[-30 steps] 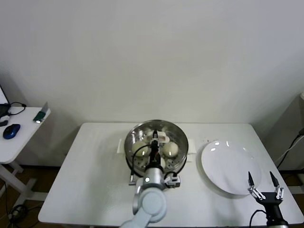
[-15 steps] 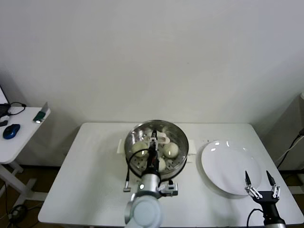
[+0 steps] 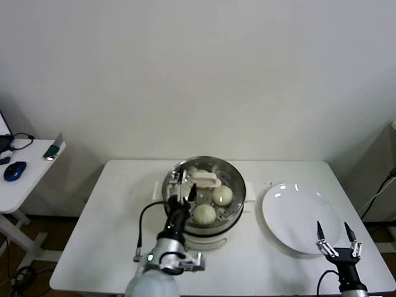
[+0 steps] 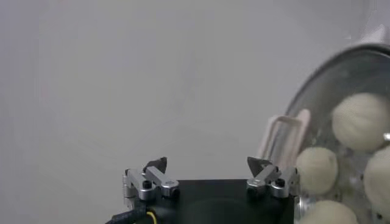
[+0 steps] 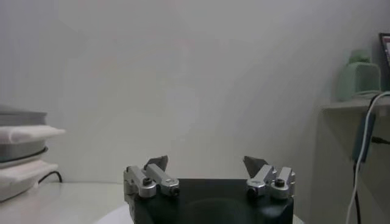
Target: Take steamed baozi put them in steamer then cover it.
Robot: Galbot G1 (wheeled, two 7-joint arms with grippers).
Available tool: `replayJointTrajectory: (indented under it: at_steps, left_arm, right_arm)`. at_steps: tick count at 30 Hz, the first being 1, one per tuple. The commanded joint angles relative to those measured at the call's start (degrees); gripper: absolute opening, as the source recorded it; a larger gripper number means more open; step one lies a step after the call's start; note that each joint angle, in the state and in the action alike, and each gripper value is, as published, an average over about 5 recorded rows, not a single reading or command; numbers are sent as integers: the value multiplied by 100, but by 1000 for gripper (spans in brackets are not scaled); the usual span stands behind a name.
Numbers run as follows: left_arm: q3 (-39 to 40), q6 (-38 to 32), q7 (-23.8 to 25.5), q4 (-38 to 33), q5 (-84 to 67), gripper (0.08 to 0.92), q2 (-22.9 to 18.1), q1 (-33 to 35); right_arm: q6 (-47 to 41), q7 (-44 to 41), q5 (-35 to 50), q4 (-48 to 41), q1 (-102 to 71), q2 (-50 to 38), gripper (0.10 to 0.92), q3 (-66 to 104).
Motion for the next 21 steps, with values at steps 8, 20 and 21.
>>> replayJointTrajectory:
  at_steps: [8, 20, 21]
  left_arm:
    - [-3349, -2425, -873, -154, -6536, 823, 302, 1470]
    - [-3775, -4213, 15, 1492, -8222, 823, 560, 1983]
    - [-3732, -4276, 50, 1552, -8217, 823, 538, 1979]
  right_arm:
    - [-120, 9, 7, 138, -9, 87, 823, -208]
    - [-116, -172, 121, 20, 8, 20, 823, -287]
    - [-117, -174, 138, 11, 11, 12, 823, -291]
